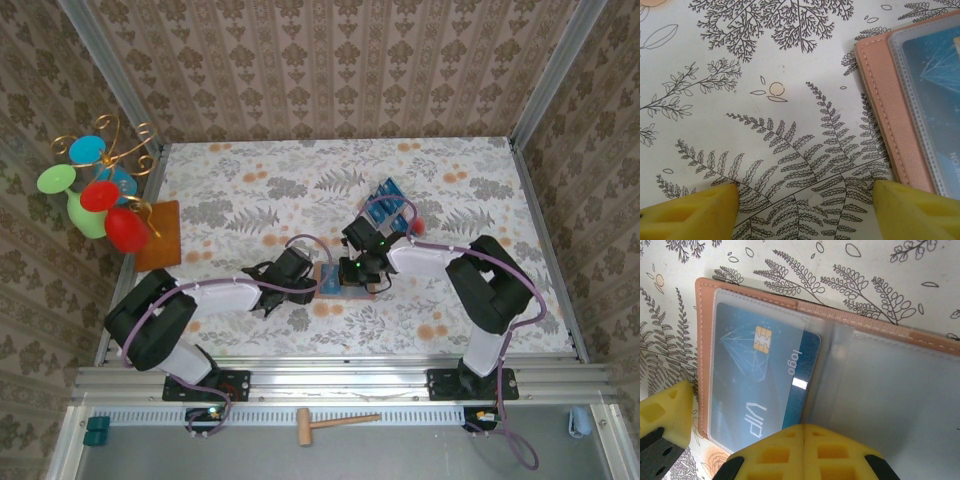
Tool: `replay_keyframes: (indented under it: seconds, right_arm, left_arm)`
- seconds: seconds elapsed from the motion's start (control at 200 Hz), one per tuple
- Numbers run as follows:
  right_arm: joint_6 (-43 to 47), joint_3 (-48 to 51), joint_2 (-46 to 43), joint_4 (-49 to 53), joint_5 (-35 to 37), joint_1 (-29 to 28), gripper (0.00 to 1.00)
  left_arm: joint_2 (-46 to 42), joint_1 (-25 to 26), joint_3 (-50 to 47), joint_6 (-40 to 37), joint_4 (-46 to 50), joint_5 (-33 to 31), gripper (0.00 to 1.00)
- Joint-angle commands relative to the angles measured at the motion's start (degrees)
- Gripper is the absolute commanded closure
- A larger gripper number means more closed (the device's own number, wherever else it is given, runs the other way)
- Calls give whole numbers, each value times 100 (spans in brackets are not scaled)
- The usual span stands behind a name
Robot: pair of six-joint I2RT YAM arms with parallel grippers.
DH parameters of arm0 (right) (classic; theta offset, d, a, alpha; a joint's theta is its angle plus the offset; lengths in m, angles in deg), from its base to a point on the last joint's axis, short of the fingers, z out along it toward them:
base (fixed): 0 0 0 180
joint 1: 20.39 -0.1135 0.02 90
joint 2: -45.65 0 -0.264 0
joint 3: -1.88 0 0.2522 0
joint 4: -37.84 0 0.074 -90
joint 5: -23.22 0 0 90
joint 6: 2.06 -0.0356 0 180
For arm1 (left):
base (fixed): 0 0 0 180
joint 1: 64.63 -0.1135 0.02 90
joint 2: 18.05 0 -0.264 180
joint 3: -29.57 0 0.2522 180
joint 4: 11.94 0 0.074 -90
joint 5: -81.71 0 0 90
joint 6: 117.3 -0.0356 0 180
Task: Put the credit cards into the card holder
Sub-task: Insert the credit card into the card slot.
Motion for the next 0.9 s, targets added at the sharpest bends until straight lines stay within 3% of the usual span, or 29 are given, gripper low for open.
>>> replay_keyframes:
  seconds: [0.0, 0.38, 0.66, 0.81, 0.895]
  right_arm:
    - [-19, -121, 150, 30, -92, -63, 100]
    - [107, -258, -18, 239, -84, -120, 100]
    - [387, -286, -740, 649, -7, 454, 100]
    - [572, -215, -813, 743, 53, 720, 82]
    - [660, -206, -775, 753, 86, 779, 78]
  left_arm:
    - [222, 58, -39, 86, -75, 228, 28]
    - [163, 66, -32, 123, -3, 177, 28]
    - [-390, -149, -113, 143, 303, 124, 28]
    - [-735, -161, 40, 82, 640, 40, 27]
    - [-871, -159, 151, 73, 757, 67, 27]
